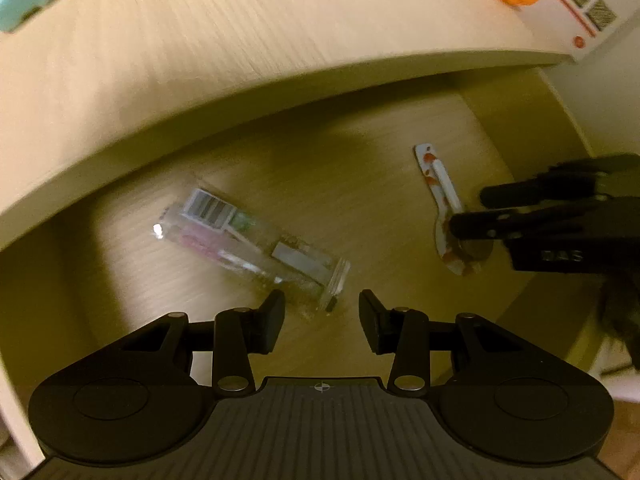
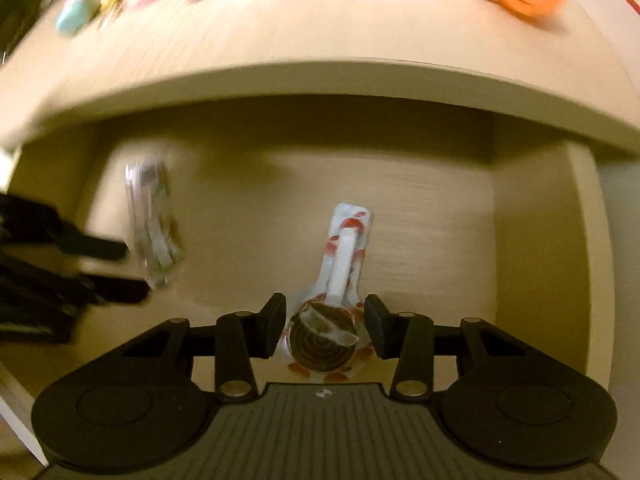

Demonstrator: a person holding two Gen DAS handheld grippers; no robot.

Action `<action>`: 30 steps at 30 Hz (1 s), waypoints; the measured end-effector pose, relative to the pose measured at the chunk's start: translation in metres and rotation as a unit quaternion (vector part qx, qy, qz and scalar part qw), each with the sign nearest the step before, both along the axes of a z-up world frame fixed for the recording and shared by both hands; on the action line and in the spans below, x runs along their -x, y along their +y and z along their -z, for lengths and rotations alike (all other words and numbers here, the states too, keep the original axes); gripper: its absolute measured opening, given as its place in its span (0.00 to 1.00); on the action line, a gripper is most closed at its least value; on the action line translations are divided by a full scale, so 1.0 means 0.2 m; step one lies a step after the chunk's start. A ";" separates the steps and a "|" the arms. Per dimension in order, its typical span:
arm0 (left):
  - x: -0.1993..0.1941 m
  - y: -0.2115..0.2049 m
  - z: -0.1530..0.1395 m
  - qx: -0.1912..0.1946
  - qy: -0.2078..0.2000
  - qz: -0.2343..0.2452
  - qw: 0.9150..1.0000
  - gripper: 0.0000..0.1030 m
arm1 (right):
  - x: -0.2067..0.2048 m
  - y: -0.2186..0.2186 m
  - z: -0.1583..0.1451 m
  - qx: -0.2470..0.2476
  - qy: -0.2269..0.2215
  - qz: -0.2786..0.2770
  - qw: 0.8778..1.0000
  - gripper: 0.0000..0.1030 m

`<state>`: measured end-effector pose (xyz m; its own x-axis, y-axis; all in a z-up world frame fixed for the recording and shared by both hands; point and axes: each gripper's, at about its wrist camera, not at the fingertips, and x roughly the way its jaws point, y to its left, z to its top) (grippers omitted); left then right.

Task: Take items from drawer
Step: 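Grasp the clear plastic packet with the left tool while the right tool holds the lollipop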

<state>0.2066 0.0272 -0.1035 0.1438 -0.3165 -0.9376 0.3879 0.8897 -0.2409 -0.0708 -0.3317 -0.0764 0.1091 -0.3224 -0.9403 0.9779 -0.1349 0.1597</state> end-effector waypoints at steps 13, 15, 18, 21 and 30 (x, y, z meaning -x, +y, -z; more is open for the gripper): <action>0.22 -0.19 -0.16 -0.023 -0.219 0.256 0.941 0.44 | 0.10 0.19 -0.11 0.066 -0.028 0.075 0.995 0.45; 0.26 -0.19 -0.11 -0.084 -0.254 0.315 0.910 0.44 | 0.08 0.19 -0.10 0.063 -0.027 0.063 0.996 0.45; 0.22 -0.18 -0.03 -0.116 -0.234 0.329 0.908 0.44 | 0.06 0.18 -0.10 0.060 -0.029 0.050 0.997 0.45; 0.17 -0.17 0.02 -0.116 -0.208 0.318 0.918 0.44 | 0.07 0.18 -0.10 0.060 -0.032 0.049 0.996 0.45; 0.12 -0.22 -0.07 -0.005 -0.164 0.263 0.951 0.48 | 0.07 0.14 -0.10 0.057 -0.043 0.050 0.996 0.45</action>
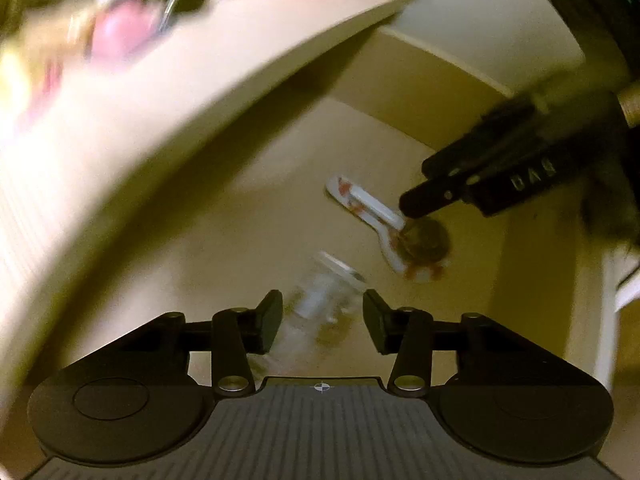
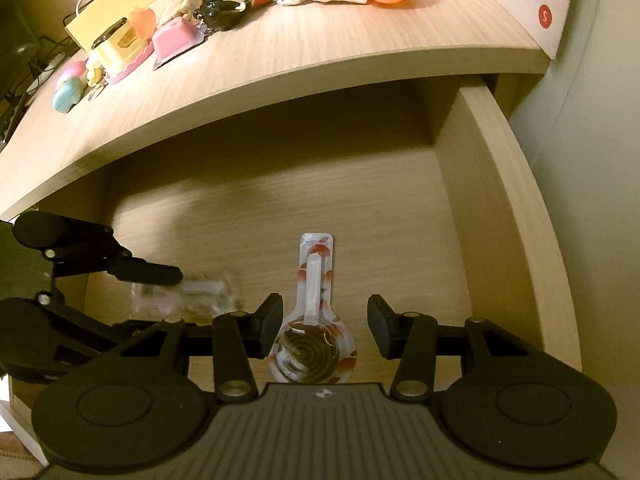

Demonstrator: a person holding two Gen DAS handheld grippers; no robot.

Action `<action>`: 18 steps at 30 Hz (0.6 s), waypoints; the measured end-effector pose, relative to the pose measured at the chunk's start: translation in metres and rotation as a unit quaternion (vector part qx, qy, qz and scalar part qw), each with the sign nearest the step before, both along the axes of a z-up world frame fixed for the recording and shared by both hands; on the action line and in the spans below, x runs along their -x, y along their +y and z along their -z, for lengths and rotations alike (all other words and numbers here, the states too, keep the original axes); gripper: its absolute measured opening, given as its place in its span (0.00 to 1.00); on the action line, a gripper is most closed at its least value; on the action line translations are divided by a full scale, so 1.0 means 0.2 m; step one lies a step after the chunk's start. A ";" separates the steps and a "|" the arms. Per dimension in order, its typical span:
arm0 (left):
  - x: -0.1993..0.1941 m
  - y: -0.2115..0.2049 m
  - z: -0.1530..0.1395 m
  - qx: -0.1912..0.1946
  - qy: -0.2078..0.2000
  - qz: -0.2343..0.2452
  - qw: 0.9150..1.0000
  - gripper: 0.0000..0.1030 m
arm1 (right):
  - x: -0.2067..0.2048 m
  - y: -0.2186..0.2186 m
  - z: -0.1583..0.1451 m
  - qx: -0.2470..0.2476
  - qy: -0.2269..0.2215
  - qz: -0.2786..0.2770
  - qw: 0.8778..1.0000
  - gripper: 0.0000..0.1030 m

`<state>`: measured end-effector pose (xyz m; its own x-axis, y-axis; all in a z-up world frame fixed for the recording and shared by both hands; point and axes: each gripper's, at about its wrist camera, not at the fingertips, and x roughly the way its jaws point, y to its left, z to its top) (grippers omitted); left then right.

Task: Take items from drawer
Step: 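Grasp the clear plastic packet with the left tool while the right tool holds the lollipop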

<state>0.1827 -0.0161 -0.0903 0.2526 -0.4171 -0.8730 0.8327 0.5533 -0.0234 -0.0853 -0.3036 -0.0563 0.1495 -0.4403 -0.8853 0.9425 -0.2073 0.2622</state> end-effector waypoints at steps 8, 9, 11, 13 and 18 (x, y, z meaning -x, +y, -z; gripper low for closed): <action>0.08 -0.05 0.06 -0.066 -0.058 0.107 0.990 0.49 | -0.01 -0.01 -0.02 -0.014 0.009 -0.029 0.999 0.59; 0.07 -0.06 0.07 -0.065 -0.059 0.106 0.991 0.49 | 0.00 0.00 -0.04 -0.018 0.011 -0.043 0.999 0.63; 0.05 -0.07 0.09 -0.067 -0.059 0.095 0.992 0.48 | -0.02 0.03 -0.09 -0.026 0.020 -0.072 0.997 0.68; 0.03 -0.06 0.10 -0.060 -0.052 0.083 0.993 0.49 | -0.04 0.06 -0.11 -0.039 0.041 -0.101 0.993 0.69; -0.05 -0.01 0.11 -0.017 0.009 0.012 1.000 0.43 | -0.10 -0.02 -0.03 -0.097 0.074 -0.147 0.982 0.69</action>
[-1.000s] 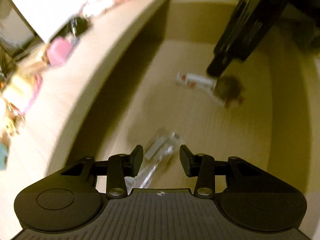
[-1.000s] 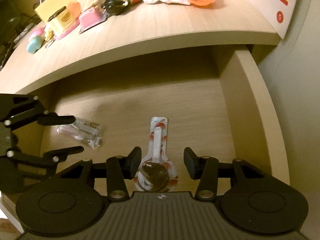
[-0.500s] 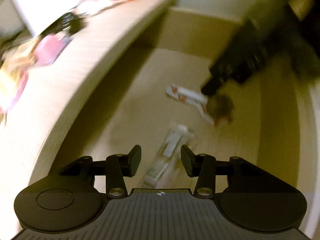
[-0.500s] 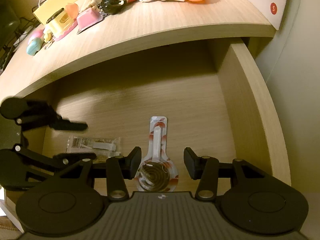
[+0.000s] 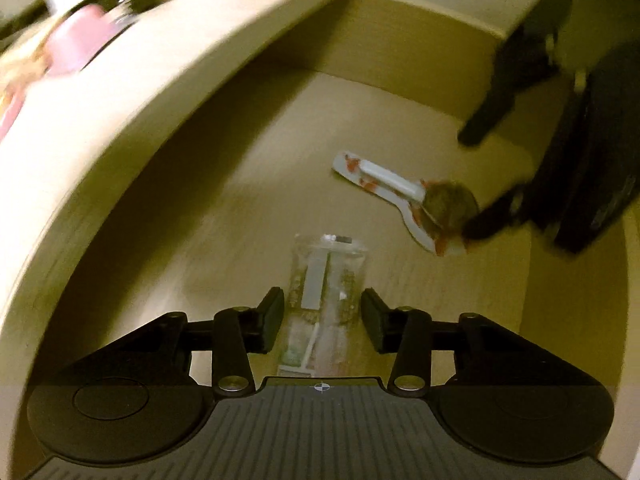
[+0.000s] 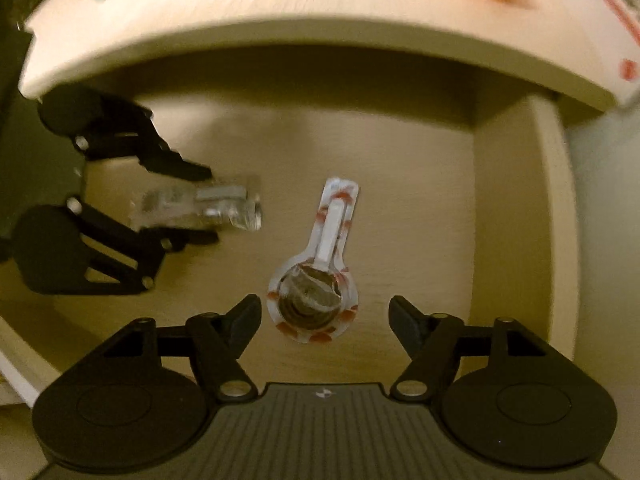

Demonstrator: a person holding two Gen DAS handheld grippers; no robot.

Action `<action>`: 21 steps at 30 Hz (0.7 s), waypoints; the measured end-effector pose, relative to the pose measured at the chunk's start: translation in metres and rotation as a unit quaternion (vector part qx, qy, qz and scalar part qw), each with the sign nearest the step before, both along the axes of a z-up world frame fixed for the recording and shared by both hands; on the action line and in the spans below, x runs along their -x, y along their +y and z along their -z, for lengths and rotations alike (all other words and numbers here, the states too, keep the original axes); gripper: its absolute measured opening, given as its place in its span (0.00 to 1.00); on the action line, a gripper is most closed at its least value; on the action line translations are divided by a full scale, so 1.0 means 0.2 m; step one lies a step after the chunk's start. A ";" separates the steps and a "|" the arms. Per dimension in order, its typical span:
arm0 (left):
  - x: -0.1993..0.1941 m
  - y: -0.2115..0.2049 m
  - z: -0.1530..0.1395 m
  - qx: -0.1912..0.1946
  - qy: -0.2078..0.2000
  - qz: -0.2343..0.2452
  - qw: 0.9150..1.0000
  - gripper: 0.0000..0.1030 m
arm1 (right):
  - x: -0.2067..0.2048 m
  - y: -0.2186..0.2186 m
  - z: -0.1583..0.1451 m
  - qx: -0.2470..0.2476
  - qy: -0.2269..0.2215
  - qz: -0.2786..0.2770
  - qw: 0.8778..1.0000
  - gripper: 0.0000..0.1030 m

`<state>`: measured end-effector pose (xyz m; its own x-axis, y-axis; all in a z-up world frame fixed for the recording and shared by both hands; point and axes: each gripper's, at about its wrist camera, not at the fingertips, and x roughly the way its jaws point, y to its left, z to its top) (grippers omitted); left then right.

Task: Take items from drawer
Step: 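Grasp the clear plastic packet with the left tool while the right tool holds the lollipop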

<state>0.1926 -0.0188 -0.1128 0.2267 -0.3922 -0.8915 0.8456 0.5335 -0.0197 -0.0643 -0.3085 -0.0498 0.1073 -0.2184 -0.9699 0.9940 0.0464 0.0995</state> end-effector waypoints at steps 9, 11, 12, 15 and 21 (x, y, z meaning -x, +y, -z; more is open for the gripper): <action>0.05 -0.01 -0.01 -0.014 -0.004 -0.065 0.998 0.40 | -0.13 -0.16 0.15 -0.044 0.020 -0.058 0.997 0.56; 0.06 -0.03 -0.02 -0.018 0.008 -0.069 0.997 0.40 | -0.14 -0.16 0.13 -0.035 0.033 -0.064 0.997 0.42; 0.07 -0.02 -0.02 -0.020 0.017 -0.068 0.997 0.40 | -0.14 -0.16 0.12 -0.036 0.027 -0.065 0.997 0.43; 0.10 -0.01 -0.05 -0.027 0.026 -0.062 0.997 0.40 | -0.17 -0.13 0.08 -0.026 0.035 -0.076 0.996 0.43; 0.18 0.14 -0.32 0.022 0.006 -0.086 0.996 0.40 | -0.15 -0.01 -0.18 0.029 0.007 -0.048 0.998 0.43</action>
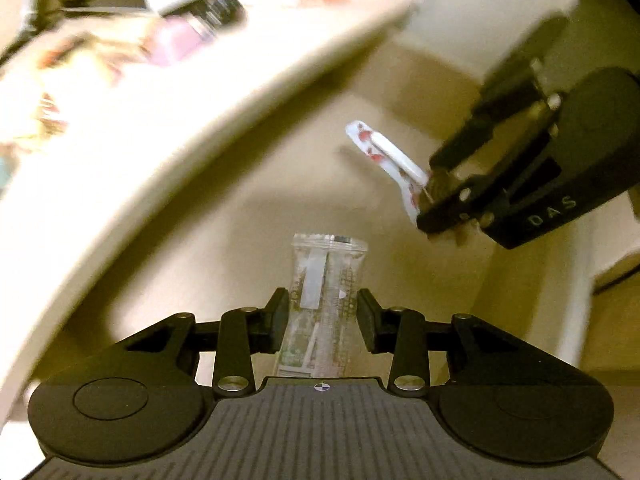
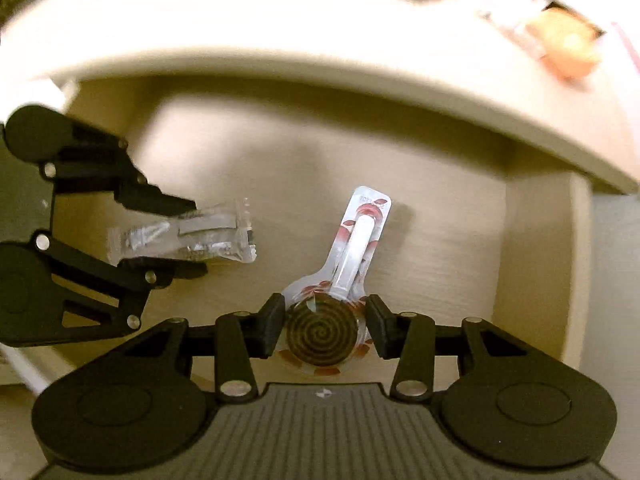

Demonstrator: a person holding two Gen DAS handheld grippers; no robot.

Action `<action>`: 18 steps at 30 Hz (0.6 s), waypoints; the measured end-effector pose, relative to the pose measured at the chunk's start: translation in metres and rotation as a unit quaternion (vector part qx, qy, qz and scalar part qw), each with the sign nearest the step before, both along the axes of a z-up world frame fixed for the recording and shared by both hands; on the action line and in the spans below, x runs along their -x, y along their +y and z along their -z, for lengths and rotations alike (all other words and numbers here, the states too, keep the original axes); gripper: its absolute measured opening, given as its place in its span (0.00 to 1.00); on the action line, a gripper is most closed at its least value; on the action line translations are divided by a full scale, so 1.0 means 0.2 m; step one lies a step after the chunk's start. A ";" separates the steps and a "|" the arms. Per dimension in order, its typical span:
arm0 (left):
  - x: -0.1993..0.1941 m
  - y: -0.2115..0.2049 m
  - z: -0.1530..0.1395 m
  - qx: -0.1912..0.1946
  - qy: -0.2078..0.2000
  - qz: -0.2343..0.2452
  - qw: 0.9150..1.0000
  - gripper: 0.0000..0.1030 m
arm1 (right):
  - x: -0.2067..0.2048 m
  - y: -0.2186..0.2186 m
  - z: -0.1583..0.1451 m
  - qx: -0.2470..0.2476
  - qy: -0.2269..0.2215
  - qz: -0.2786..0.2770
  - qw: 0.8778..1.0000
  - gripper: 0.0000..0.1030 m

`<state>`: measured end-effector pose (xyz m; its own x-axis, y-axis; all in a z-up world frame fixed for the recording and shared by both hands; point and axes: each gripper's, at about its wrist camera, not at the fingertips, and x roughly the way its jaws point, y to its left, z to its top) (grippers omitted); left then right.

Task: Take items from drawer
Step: 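Grasp the clear plastic packet with the left tool while the right tool holds the lollipop, then lift the packet and lollipop out of the drawer and carry them over the desktop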

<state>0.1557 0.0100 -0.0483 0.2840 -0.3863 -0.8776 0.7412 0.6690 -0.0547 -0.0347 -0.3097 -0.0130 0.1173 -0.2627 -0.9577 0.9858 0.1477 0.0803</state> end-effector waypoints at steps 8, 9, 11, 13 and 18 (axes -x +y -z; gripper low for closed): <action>-0.09 0.29 -0.56 0.111 -0.111 -0.124 0.980 0.40 | 0.09 0.02 -0.59 0.129 -0.038 -0.009 0.991 0.43; -0.13 0.33 -0.60 0.117 -0.131 -0.148 0.973 0.40 | 0.11 -0.01 -0.67 0.156 -0.038 0.001 0.987 0.43; -0.21 0.42 -0.66 0.133 -0.152 -0.203 0.958 0.40 | 0.16 -0.08 -0.76 0.191 -0.040 0.022 0.981 0.43; -0.28 0.54 -0.70 0.154 -0.147 -0.256 0.943 0.39 | 0.19 -0.18 -0.81 0.214 -0.036 0.040 0.975 0.43; -0.37 0.74 -0.68 0.131 -0.139 -0.320 0.928 0.40 | 0.23 -0.34 -0.72 0.228 -0.017 0.087 0.970 0.43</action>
